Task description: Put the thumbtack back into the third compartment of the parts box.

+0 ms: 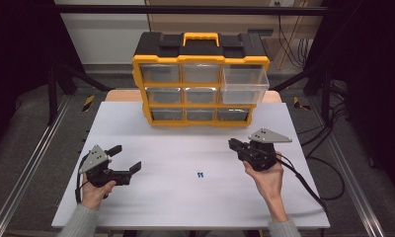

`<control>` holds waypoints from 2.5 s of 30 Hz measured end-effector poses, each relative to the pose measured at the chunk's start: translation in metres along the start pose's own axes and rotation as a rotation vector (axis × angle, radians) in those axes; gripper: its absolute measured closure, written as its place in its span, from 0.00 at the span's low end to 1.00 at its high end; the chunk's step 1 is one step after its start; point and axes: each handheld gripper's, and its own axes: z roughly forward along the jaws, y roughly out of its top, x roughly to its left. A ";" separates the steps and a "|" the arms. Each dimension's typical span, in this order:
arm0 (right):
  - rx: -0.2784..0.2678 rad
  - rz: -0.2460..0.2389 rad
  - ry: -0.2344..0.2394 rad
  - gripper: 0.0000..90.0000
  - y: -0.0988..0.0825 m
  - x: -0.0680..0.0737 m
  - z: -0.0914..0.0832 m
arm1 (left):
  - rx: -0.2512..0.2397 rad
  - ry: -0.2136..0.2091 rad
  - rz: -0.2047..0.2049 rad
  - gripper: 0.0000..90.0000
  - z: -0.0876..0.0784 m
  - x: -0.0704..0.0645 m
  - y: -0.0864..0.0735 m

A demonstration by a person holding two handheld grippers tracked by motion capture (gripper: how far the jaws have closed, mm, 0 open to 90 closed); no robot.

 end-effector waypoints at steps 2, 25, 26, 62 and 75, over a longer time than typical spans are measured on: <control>-0.004 -0.003 -0.002 0.95 0.004 -0.001 -0.003 | 0.000 0.000 0.001 0.03 0.000 0.000 0.000; -0.065 0.002 -0.020 0.95 0.045 -0.010 -0.027 | 0.003 -0.001 0.000 0.03 0.000 0.000 0.000; -0.067 0.001 -0.025 0.95 0.046 -0.010 -0.028 | 0.003 -0.001 -0.001 0.03 0.000 0.000 0.000; -0.112 -0.033 -0.102 0.95 0.104 -0.017 -0.048 | 0.006 -0.003 0.002 0.03 0.000 0.000 0.000; -0.127 -0.028 -0.128 0.95 0.120 -0.020 -0.045 | 0.002 -0.003 -0.001 0.03 0.000 0.000 0.000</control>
